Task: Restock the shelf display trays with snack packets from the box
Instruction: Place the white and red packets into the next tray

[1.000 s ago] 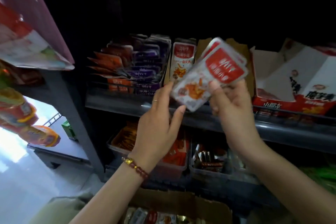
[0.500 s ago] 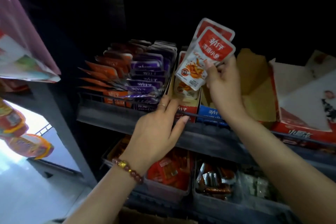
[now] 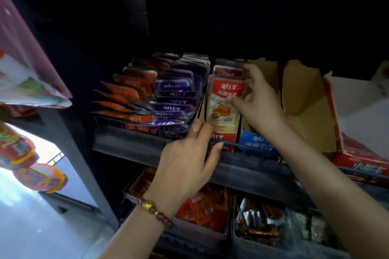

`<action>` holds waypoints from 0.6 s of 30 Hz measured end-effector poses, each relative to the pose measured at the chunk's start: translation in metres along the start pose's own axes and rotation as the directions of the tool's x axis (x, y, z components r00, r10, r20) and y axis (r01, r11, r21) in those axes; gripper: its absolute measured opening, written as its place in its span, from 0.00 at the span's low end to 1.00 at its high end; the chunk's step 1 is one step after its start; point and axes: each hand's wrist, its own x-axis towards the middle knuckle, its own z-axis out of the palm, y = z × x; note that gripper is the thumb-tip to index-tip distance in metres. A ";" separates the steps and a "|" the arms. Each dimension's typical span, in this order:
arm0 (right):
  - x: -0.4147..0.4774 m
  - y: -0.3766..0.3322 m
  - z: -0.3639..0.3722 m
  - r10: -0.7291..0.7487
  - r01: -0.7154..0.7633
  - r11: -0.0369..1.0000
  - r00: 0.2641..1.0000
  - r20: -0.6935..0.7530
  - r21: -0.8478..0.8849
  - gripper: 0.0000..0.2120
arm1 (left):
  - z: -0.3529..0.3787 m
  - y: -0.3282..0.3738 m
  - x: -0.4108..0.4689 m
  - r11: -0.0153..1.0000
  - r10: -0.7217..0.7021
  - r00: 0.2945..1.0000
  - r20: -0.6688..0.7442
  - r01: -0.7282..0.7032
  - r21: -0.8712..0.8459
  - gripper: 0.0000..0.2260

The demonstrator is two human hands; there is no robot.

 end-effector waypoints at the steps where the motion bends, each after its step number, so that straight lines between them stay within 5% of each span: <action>1: -0.001 0.000 0.000 -0.027 0.027 0.997 1.000 -0.007 -0.068 0.28 | 0.000 0.000 0.000 1.000 0.000 1.000 -0.003 0.000 0.001 0.15; 5: -0.006 -0.001 0.001 -0.160 0.110 0.918 0.982 -0.103 -0.380 0.17 | 0.001 0.000 -0.001 1.000 -0.004 1.000 -0.001 0.004 0.006 0.12; 13: -0.007 -0.005 0.006 -0.269 0.092 0.790 0.940 -0.209 -0.606 0.19 | 0.002 -0.001 -0.002 1.000 -0.017 0.999 0.046 0.016 0.015 0.10; 18: -0.003 -0.001 0.008 -0.305 0.200 0.681 0.952 -0.024 -0.704 0.10 | 0.003 -0.002 -0.001 1.000 -0.023 0.998 0.058 0.023 -0.004 0.12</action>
